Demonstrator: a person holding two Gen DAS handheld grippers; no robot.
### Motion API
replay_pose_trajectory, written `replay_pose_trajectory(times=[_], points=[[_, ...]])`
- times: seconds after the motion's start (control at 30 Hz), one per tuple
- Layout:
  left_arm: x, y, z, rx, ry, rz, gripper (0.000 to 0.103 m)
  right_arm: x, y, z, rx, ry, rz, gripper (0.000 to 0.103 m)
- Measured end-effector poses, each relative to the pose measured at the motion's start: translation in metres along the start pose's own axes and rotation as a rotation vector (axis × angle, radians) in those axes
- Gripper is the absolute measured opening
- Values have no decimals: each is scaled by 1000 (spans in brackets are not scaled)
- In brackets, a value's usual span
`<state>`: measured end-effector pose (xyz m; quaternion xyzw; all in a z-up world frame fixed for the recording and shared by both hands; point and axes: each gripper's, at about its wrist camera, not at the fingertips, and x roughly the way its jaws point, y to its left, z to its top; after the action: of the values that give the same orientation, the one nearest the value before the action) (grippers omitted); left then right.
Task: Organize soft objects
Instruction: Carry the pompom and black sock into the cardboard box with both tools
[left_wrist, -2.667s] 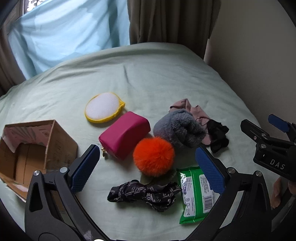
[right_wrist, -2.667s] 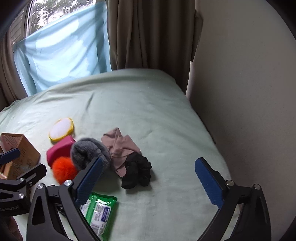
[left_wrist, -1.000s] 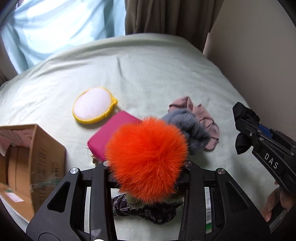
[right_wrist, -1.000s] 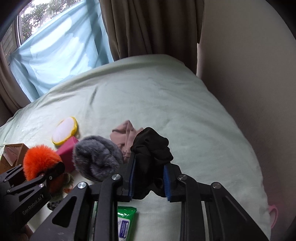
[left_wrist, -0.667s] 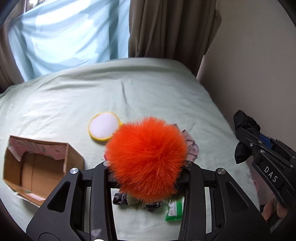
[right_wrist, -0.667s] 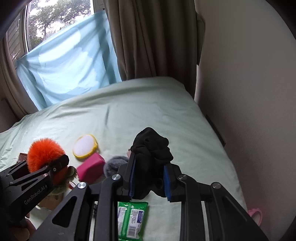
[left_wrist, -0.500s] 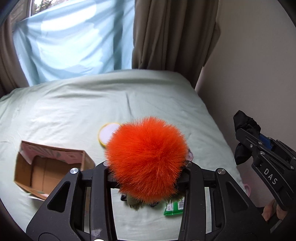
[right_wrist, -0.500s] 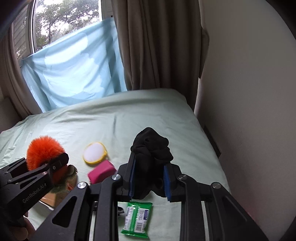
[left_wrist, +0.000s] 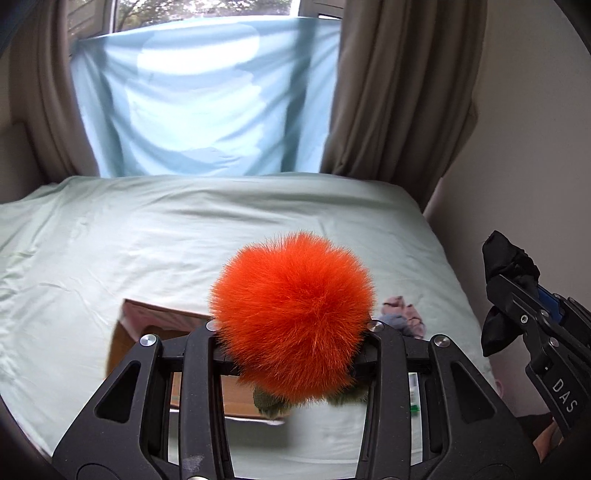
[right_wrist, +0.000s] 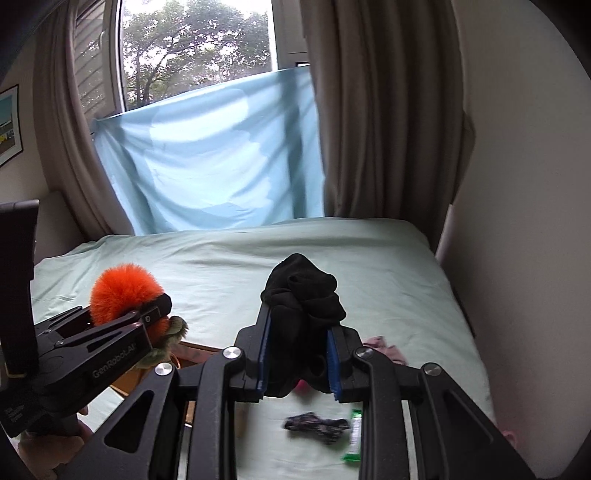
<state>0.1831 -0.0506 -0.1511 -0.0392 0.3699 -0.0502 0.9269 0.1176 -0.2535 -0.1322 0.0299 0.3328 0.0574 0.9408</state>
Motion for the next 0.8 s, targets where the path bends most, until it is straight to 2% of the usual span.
replay_pose_trajectory(times=[0.17,0.4,0.63,0.8], points=[[-5,65,3,2,18,36,33,18,63,-3,9,38,38,23],[14,154,-7,-1,110,64,33,58,131,-16,64,148,58,23],[60,200,-28,3,233,68,33,111,166,-31,68,275,60,23],[100,213,-47,18,322,75,33,170,175,-48,72,436,49,23]])
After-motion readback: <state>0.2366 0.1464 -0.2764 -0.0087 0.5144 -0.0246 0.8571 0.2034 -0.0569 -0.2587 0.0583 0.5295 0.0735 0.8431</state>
